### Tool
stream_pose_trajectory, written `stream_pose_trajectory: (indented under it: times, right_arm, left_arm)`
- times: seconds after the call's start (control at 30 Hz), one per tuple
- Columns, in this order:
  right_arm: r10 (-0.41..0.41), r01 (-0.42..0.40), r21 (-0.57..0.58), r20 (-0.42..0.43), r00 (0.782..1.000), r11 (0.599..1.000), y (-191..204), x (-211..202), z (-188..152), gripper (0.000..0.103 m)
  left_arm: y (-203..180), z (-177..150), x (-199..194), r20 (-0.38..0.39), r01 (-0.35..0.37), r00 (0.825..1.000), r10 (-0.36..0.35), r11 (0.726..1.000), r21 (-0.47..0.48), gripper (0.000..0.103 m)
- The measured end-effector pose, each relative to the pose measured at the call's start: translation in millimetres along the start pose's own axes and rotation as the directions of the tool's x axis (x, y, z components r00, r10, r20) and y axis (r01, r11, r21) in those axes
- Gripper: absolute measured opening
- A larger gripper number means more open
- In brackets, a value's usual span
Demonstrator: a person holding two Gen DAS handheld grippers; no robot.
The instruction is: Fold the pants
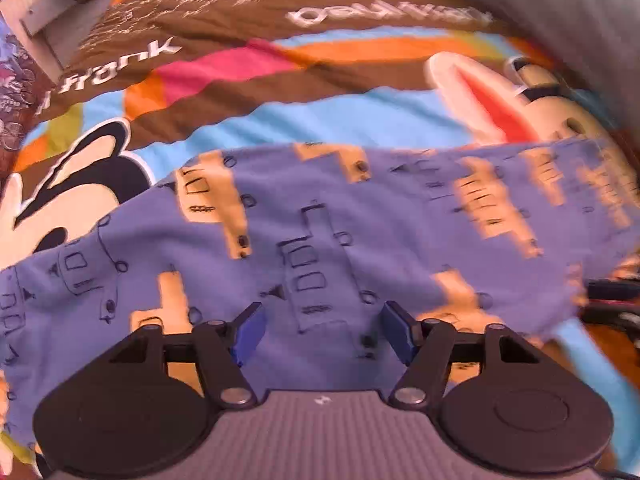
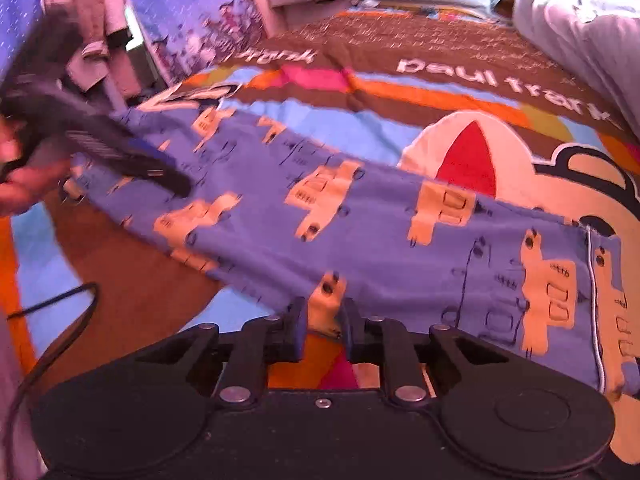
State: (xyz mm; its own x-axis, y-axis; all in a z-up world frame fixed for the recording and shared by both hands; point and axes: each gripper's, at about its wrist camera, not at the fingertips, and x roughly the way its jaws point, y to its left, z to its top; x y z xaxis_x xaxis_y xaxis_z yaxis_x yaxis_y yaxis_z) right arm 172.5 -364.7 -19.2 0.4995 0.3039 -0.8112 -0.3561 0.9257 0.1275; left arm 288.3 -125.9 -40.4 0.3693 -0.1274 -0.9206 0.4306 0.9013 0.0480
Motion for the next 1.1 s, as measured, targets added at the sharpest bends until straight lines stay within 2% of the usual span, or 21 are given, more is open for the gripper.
stream_pose_trajectory:
  times: [0.07,0.13,0.23,0.27,0.3,0.33,0.4,0.43,0.47,0.5,0.57,0.6,0.67,0.73,0.77,0.8,0.83,0.9,1.0,1.03,1.1]
  right_arm:
    - [0.014,-0.014,-0.023,-0.020,1.000,1.000,2,-8,-7,0.019]
    - [0.039,-0.039,0.012,-0.006,0.999,0.999,-2,-21,-10,0.020]
    - [0.098,-0.110,0.097,0.117,0.988,0.989,-5,-36,-7,0.023]
    - [0.100,-0.118,0.114,0.150,0.983,0.986,-5,-36,-3,0.025]
    - [0.093,-0.119,0.141,0.178,0.980,0.983,-5,-31,2,0.032]
    - [0.083,-0.119,0.196,0.180,0.980,0.973,-7,-21,6,0.042]
    - [0.114,-0.146,0.360,0.110,0.987,0.922,-20,1,5,0.047]
    - [0.137,-0.172,0.435,0.111,0.984,0.884,-29,6,-3,0.046]
    - [0.145,-0.194,0.459,0.140,0.980,0.867,-34,2,-9,0.046]
    - [0.134,-0.192,0.485,0.151,0.979,0.853,-39,-9,-14,0.049]
    - [0.054,-0.141,0.502,0.183,0.982,0.853,-46,-35,-26,0.066]
    - [-0.020,-0.092,0.506,0.211,0.977,0.857,-51,-54,-36,0.079]
    - [-0.197,0.039,0.564,0.222,0.955,0.825,-63,-82,-56,0.085]
    - [-0.330,0.130,0.662,0.186,0.925,0.739,-79,-97,-74,0.085]
    - [-0.358,0.126,0.735,0.167,0.919,0.666,-91,-100,-86,0.084]
    - [-0.349,0.081,0.783,0.181,0.919,0.617,-100,-98,-97,0.084]
    - [-0.344,0.010,0.827,0.223,0.912,0.562,-108,-98,-108,0.083]
    - [-0.358,-0.035,0.847,0.261,0.896,0.530,-110,-98,-110,0.081]
    - [-0.344,-0.074,0.854,0.285,0.895,0.515,-114,-89,-109,0.069]
    - [-0.338,-0.078,0.854,0.286,0.897,0.515,-117,-87,-109,0.066]
    - [-0.332,-0.095,0.859,0.294,0.896,0.503,-121,-84,-106,0.061]
  left_arm:
    - [0,5,-1,0.023,0.009,1.000,-0.008,1.000,-0.017,0.072]
    - [-1,14,-8,0.091,0.080,0.993,-0.076,0.996,-0.043,0.072]
    - [-17,32,-12,0.165,0.183,0.970,-0.176,0.983,-0.026,0.072]
    - [-27,40,-9,0.167,0.194,0.967,-0.191,0.981,-0.005,0.073]
    - [-42,49,-3,0.156,0.192,0.968,-0.195,0.981,0.033,0.073]
    - [-57,57,4,0.140,0.174,0.973,-0.182,0.982,0.066,0.074]
    - [-91,72,28,0.062,0.031,0.997,-0.041,0.987,0.157,0.074]
    - [-105,76,41,0.026,-0.054,0.998,0.049,0.978,0.203,0.074]
    - [-116,78,49,0.015,-0.100,0.995,0.100,0.966,0.237,0.078]
    - [-121,81,51,0.042,-0.115,0.993,0.108,0.963,0.243,0.078]
    - [-126,88,50,0.078,-0.133,0.990,0.117,0.960,0.245,0.077]
    - [-129,93,47,0.105,-0.146,0.987,0.124,0.961,0.235,0.077]
    - [-139,100,39,0.176,-0.174,0.975,0.137,0.961,0.214,0.075]
    - [-160,111,33,0.231,-0.149,0.969,0.091,0.958,0.246,0.075]
    - [-171,114,31,0.245,-0.114,0.969,0.046,0.956,0.272,0.076]
    - [-187,116,29,0.251,-0.064,0.968,-0.017,0.949,0.309,0.077]
    - [-202,116,28,0.254,-0.027,0.965,-0.065,0.939,0.343,0.077]
    - [-231,116,32,0.275,-0.008,0.953,-0.124,0.900,0.435,0.077]
    - [-271,116,53,0.294,-0.123,0.953,-0.067,0.806,0.580,0.074]
    - [-278,117,61,0.289,-0.137,0.956,-0.056,0.786,0.603,0.074]
    - [-290,122,79,0.251,-0.160,0.968,0.000,0.770,0.618,0.077]
